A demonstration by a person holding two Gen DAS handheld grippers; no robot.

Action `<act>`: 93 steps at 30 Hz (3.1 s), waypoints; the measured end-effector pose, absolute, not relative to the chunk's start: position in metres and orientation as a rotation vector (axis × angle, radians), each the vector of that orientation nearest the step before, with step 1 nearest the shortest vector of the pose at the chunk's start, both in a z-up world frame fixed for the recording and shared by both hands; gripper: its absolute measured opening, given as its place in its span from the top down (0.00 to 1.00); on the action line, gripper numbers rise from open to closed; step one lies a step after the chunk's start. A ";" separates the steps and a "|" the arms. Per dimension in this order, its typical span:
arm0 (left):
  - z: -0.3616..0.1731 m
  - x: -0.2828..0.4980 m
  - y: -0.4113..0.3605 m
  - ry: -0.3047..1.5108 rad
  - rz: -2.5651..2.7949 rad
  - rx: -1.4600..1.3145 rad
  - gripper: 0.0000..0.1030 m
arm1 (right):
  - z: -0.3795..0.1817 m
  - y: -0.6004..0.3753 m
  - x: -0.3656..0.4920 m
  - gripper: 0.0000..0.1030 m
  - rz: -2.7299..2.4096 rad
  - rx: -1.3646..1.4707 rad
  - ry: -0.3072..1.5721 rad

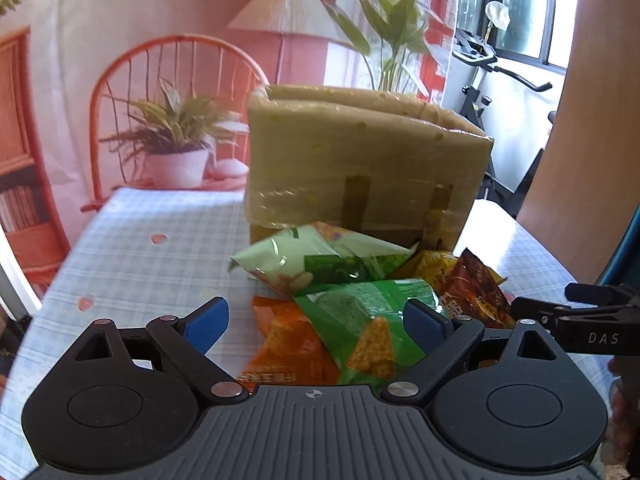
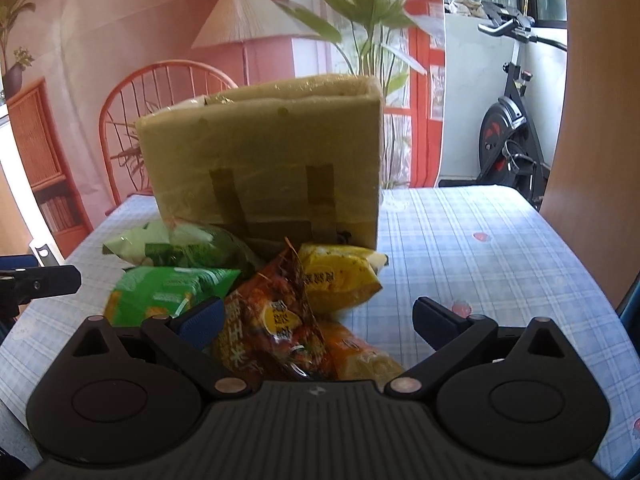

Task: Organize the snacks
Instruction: 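Reach the left tool to the green chip bag while the right tool reaches the red-orange bag, then close the left tool on the green bag while the right tool grips the red-orange bag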

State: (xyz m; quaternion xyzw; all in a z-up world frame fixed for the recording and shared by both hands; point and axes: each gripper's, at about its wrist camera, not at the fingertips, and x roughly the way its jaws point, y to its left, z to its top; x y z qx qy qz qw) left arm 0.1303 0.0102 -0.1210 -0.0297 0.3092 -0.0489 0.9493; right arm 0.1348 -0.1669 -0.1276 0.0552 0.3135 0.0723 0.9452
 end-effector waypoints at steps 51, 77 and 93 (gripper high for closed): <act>-0.162 0.186 -0.037 0.841 -0.168 -0.107 0.17 | -0.164 -0.195 0.161 0.01 0.187 0.203 0.713; -0.124 0.141 -0.011 0.631 -0.159 -0.089 0.22 | -0.185 -0.146 0.182 0.26 0.355 0.221 0.744; -0.107 0.132 0.007 0.522 -0.125 -0.110 0.22 | -0.153 -0.160 0.165 0.36 0.293 0.233 0.652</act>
